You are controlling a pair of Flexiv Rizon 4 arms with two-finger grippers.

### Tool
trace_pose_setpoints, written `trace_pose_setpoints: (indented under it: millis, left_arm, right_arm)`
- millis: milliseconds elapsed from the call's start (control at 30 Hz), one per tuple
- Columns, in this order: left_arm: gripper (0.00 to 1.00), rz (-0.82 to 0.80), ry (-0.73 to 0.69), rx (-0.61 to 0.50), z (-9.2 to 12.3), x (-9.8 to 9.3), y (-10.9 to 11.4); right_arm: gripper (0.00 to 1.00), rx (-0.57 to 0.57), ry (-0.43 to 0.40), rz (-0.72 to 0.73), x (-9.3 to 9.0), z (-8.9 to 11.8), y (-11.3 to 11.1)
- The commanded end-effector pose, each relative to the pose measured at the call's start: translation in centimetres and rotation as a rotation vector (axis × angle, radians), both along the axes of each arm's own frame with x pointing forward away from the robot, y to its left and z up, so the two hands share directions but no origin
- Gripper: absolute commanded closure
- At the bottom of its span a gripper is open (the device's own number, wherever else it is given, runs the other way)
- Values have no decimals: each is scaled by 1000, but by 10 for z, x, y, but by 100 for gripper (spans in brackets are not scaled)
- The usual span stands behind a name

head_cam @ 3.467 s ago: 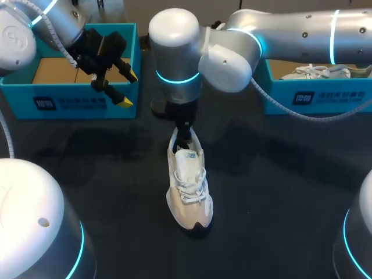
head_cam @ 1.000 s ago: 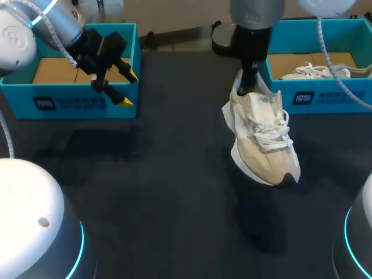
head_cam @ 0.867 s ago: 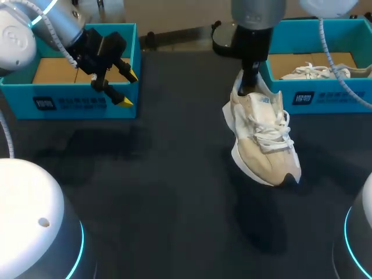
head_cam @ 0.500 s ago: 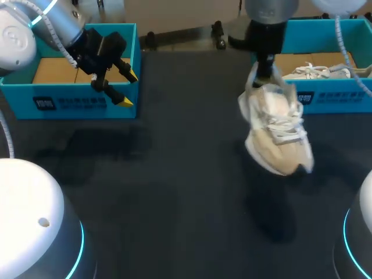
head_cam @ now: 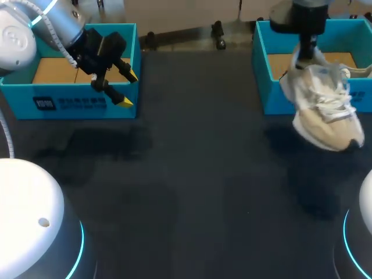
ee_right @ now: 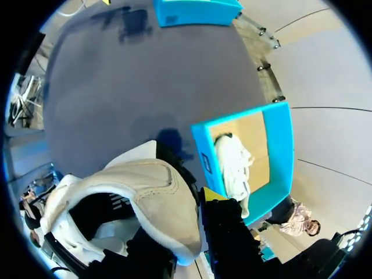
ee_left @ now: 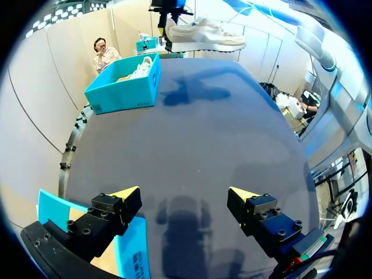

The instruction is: Take the shoe out of the shoebox, open the shoe tongue, remove and reinsert the insole, then place the shoe into the shoebox

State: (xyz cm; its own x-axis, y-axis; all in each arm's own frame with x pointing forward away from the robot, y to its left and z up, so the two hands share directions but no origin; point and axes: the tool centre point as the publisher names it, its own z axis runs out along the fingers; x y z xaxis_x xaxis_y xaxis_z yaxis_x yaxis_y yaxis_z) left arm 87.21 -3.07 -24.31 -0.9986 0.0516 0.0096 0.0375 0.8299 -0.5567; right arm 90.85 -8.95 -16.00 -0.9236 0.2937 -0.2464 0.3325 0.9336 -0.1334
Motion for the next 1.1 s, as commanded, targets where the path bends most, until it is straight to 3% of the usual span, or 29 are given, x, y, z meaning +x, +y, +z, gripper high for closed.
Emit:
trace_pose_setpoints:
  millis: [33, 367, 767, 967, 1100]
  left_arm:
    - [0, -1, 2, 3, 0, 0, 0]
    - [0, -1, 2, 3, 0, 0, 0]
    - [0, -1, 2, 3, 0, 0, 0]
    - [0, -1, 2, 3, 0, 0, 0]
    - [0, -1, 2, 3, 0, 0, 0]
  right_arm:
    - [100, 2, 0, -3, 24, 6, -27]
    - [100, -33, -18, 20, 86, 16, -60]
    - [100, -14, -73, 7, 152, 12, -100]
    - [100, -38, -112, 1, 175, 11, -117]
    - [100, -38, -112, 1, 175, 11, -117]
